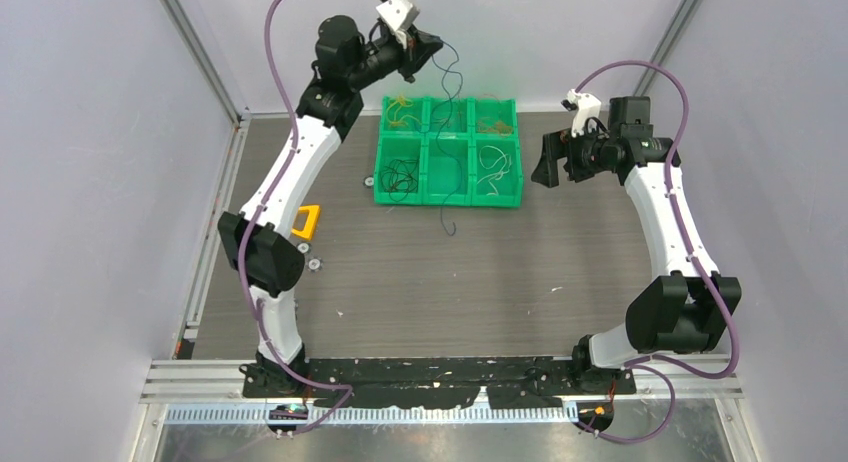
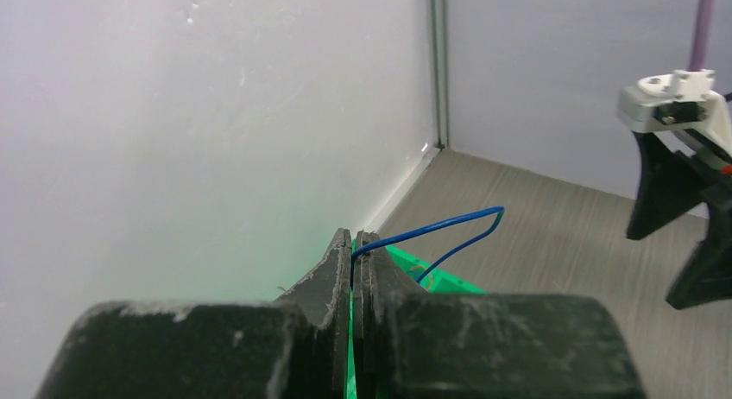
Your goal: Untangle the cables
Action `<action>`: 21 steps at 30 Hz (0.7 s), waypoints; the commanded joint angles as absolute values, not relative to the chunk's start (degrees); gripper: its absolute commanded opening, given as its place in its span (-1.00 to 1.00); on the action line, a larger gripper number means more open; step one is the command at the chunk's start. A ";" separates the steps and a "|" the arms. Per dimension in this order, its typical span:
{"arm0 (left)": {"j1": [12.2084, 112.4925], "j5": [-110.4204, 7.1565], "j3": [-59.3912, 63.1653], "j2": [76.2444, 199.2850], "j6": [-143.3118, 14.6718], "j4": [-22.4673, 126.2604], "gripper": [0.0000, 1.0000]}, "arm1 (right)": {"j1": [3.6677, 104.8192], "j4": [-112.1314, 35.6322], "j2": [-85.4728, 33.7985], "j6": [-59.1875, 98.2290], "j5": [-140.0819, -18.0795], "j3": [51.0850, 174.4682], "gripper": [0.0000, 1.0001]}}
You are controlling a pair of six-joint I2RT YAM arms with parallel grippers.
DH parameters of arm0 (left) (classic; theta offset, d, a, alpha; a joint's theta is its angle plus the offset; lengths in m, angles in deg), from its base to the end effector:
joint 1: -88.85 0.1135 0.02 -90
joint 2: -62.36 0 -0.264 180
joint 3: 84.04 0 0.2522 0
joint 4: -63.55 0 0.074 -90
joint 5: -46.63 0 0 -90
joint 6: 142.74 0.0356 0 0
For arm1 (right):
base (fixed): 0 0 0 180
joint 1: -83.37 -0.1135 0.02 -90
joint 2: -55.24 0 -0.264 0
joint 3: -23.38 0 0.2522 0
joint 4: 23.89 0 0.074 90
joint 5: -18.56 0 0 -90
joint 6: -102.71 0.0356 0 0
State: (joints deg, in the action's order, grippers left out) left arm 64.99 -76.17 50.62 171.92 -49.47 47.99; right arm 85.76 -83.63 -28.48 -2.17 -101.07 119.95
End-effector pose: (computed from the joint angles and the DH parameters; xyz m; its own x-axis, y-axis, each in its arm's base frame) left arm 0.3939 -0.1953 0.4865 0.1986 -0.0354 -0.9794 0.8186 0.5556 0.1459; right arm 0.3092 0.0047 0.3554 -0.6276 -0.1972 -0.7532 -0.4785 0.8608 0.1733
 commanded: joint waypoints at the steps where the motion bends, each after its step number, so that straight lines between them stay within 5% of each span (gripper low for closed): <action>1: 65.47 -73.88 58.11 172.64 -48.82 50.62 -1.00 | 86.22 -84.81 -27.78 -2.75 -100.59 121.61 0.91; 21: 65.32 -79.27 64.97 164.55 -68.62 58.57 -1.00 | 86.89 -85.82 -30.20 -2.45 -101.41 124.33 0.91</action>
